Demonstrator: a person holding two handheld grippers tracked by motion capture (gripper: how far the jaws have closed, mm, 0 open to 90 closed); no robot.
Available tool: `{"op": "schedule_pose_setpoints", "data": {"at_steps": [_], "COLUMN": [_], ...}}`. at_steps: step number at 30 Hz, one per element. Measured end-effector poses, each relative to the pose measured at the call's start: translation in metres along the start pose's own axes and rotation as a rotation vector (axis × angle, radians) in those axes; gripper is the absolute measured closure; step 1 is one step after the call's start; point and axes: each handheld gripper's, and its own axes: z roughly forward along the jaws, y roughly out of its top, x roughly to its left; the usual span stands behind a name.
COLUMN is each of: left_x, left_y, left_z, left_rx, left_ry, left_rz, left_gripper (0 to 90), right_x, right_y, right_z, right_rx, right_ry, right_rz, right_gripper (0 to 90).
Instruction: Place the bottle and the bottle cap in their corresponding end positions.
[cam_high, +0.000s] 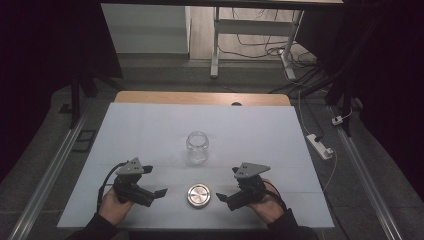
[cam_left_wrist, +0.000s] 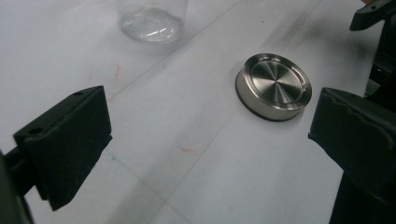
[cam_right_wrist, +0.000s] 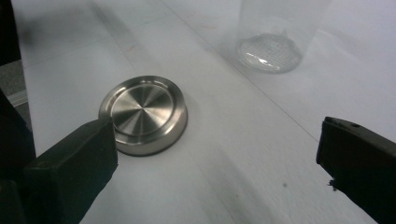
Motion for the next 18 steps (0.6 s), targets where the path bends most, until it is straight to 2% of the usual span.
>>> {"op": "schedule_pose_setpoints", "data": {"at_steps": [9,18], "left_x": [0.001,0.000], "left_y": [-0.019,-0.043], "left_z": [-0.023,-0.045], "left_rx": [-0.022,-0.022], "left_ry": [0.032,0.105], "left_rz": [-0.045,-0.086], "left_gripper": [0.0,0.0], "right_x": [-0.006,-0.014], "right_y": [-0.010,-0.027], "right_z": [-0.015,-0.040], "right_rx": [-0.008,-0.022], "right_ry": [-0.050,-0.115], "right_rz": [0.025,0.084], "right_gripper": [0.0,0.0]}}
